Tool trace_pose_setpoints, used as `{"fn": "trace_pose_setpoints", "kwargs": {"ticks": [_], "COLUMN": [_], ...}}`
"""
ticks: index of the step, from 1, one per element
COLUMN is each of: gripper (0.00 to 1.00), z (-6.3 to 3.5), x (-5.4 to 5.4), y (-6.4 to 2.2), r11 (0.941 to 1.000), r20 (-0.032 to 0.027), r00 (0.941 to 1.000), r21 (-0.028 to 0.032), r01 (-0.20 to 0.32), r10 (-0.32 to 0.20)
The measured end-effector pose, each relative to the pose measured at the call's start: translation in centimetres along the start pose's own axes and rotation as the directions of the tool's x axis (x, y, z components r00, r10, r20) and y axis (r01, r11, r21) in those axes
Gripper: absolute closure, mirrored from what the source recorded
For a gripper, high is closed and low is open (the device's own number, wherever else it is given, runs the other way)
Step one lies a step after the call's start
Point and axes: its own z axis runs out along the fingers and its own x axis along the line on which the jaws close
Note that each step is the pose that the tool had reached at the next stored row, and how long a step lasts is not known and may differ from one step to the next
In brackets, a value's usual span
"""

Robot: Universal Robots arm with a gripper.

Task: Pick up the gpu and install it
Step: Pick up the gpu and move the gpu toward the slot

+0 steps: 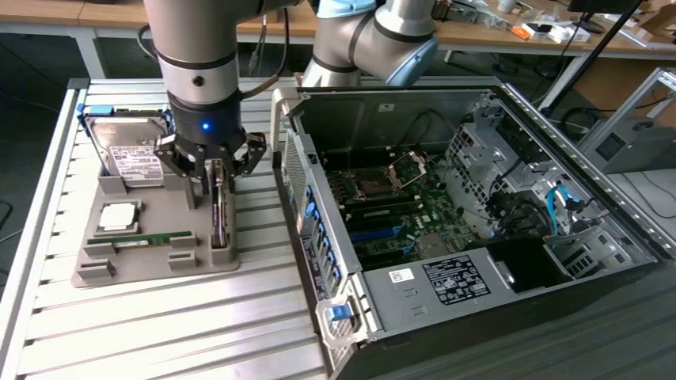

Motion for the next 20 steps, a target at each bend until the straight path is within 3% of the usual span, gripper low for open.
{"fn": "trace_pose_setpoints", "kwargs": {"ticks": [15, 20], "gripper": [0.58, 0.58], "z": [2.37, 2.41], "x": [0.2, 0.2], "y": [0.09, 0.09], "r11": [1.0000, 1.0000], "r20": [0.0000, 0.0000], "r00": [1.0000, 1.0000], "r21": [-0.0001, 0.0000], "r01": [0.000, 0.000], "r10": [0.000, 0.000]}}
